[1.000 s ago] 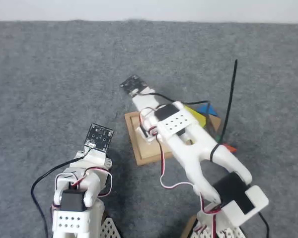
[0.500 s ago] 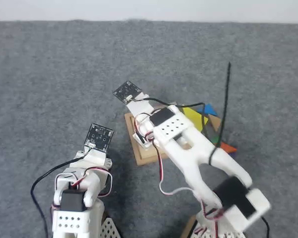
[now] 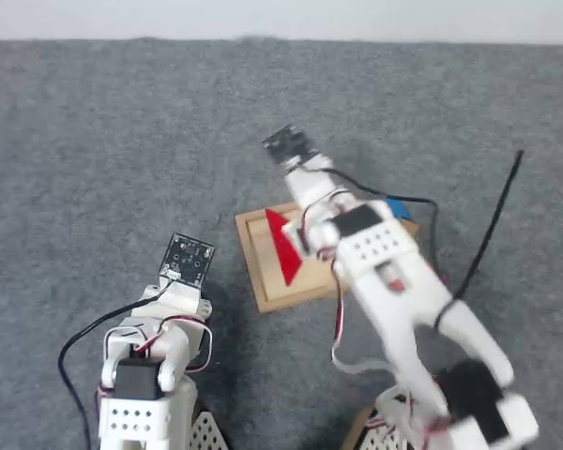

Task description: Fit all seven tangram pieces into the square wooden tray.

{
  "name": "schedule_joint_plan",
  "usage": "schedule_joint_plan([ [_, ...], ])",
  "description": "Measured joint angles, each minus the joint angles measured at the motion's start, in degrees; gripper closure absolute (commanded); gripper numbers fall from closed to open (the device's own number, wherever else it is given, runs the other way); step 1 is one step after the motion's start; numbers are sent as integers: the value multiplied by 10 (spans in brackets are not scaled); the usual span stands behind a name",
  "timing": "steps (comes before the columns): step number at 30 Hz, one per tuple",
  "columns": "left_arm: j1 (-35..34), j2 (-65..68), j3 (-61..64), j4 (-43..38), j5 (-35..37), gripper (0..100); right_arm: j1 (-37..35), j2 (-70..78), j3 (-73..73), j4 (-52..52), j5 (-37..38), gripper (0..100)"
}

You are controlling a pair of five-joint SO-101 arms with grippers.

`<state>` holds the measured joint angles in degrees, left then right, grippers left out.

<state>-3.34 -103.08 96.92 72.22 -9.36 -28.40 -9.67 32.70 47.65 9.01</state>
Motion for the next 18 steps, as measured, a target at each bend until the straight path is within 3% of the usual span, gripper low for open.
schedule_joint_plan([
  [3, 0, 0, 0, 0, 0, 978, 16, 88, -42, -4, 0, 987],
  [8, 0, 0, 0, 0, 0, 978, 10, 179, -90, -4, 0, 958],
  [18, 0, 0, 0, 0, 0, 978, -35, 191, -97, 13, 0, 958],
])
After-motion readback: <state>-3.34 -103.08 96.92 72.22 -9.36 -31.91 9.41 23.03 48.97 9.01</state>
